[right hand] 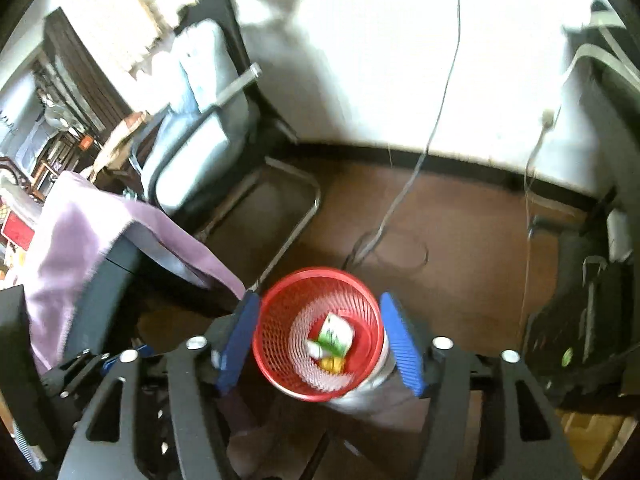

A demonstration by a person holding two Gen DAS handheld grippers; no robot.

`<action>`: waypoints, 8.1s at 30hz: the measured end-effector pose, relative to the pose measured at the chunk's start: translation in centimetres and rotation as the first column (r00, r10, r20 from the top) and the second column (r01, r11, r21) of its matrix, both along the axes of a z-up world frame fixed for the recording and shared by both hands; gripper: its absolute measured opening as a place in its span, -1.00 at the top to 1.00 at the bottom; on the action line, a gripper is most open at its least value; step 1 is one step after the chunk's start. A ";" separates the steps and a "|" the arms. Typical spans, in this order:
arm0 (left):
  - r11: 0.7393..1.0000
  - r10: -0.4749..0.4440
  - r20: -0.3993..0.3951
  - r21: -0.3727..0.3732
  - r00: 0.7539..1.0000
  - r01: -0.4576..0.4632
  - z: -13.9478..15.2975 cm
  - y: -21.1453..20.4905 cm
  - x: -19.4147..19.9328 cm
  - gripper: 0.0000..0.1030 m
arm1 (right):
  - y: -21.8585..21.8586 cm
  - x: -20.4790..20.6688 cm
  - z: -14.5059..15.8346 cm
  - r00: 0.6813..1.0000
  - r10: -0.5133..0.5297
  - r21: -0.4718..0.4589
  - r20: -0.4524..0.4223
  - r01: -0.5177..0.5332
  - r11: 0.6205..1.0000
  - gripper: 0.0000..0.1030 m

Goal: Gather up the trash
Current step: 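Swing both tools back over the table toward the remaining trash, then grasp the blue face mask with the right tool while the left grasps the clear wrapper, then carry the mask and wrapper to the red wastebasket and open both tools, then move both open tools back over the table toward the remaining trash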

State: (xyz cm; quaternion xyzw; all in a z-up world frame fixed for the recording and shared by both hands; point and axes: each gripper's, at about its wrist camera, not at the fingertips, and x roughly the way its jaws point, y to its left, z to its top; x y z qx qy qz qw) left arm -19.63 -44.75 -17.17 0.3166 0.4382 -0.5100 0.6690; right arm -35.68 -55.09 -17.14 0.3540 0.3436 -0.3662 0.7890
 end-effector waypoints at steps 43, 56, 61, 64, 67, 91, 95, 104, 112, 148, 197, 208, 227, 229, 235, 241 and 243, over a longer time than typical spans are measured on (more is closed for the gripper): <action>0.650 0.736 0.076 -0.360 0.673 -0.670 21.7 36.2 23.1 -0.57 | 28.6 28.5 20.3 0.729 0.684 -0.364 0.023 -0.632 0.684 -0.86; 0.415 0.878 -0.092 -0.339 0.469 -0.844 18.0 44.5 33.2 -0.58 | 34.1 39.1 17.8 0.598 0.798 -0.281 -0.077 -0.781 0.558 -0.84; 0.370 0.898 -0.103 -0.350 0.428 -0.861 17.8 45.5 33.8 -0.58 | 37.3 43.1 16.0 0.555 0.825 -0.235 -0.105 -0.820 0.522 -0.58; 0.353 0.905 -0.120 -0.324 0.408 -0.878 17.3 45.8 34.2 -0.58 | 38.2 44.9 15.4 0.561 0.822 -0.212 -0.092 -0.818 0.535 -0.40; 0.336 0.916 -0.112 -0.312 0.386 -0.889 17.1 46.1 34.3 -0.58 | 38.9 46.7 15.0 0.571 0.816 -0.204 -0.088 -0.812 0.547 -0.16; 0.431 0.858 -0.164 -0.285 0.487 -0.856 16.9 44.4 32.6 -0.58 | 35.3 40.9 15.5 0.558 0.830 -0.070 -0.018 -0.829 0.555 0.64; 0.513 0.831 -0.087 -0.265 0.550 -0.817 16.1 41.8 31.3 -0.58 | 33.3 37.3 15.5 0.582 0.813 -0.077 0.001 -0.811 0.580 0.64; 0.496 0.849 -0.085 -0.213 0.522 -0.842 13.1 39.8 32.0 -0.51 | 32.2 35.1 15.2 0.598 0.801 -0.092 0.023 -0.796 0.598 0.64; 0.514 0.815 -0.190 -0.195 0.547 -0.835 12.4 40.1 32.5 0.89 | 32.4 33.9 15.3 0.600 0.799 -0.101 0.040 -0.793 0.601 0.64; 0.905 0.275 -0.112 -0.306 0.955 -0.296 17.6 23.1 11.5 0.99 | 21.0 15.3 14.0 0.760 0.643 -0.174 0.096 -0.623 0.763 0.64; 0.949 0.071 -0.198 0.316 0.978 -0.005 -14.5 -7.1 2.3 0.98 | -3.2 6.5 -16.9 0.990 0.099 0.437 -0.098 -0.046 0.898 0.60; 0.945 0.108 -0.222 0.326 0.969 -0.031 -15.3 -7.1 3.1 0.54 | -3.4 7.1 -17.1 0.993 0.066 0.476 -0.095 -0.013 0.879 0.24; 0.973 0.078 -0.199 0.229 0.977 -0.031 -10.1 -4.9 2.2 -0.53 | -2.8 3.6 -10.4 0.999 -0.011 0.357 -0.046 0.027 0.934 -0.13; 0.979 0.058 -0.188 0.203 0.980 -0.019 -8.9 -4.3 1.6 -0.55 | -2.7 2.8 -9.0 0.998 -0.030 0.315 -0.052 0.045 0.948 -0.21; 0.995 0.001 -0.155 0.099 0.988 0.014 -4.1 -1.8 0.1 -0.66 | -1.9 0.5 -4.7 0.994 -0.079 0.227 -0.071 0.094 0.969 -0.35; 0.997 -0.007 -0.061 -0.080 0.998 0.002 2.9 2.1 -0.3 -0.69 | 0.1 -0.3 1.0 0.994 -0.097 0.108 -0.053 0.102 0.989 -0.56; 0.990 0.005 -0.030 -0.142 1.000 -0.009 5.2 3.8 0.2 -0.69 | 1.1 0.0 2.9 0.996 -0.089 0.077 -0.031 0.091 0.993 -0.59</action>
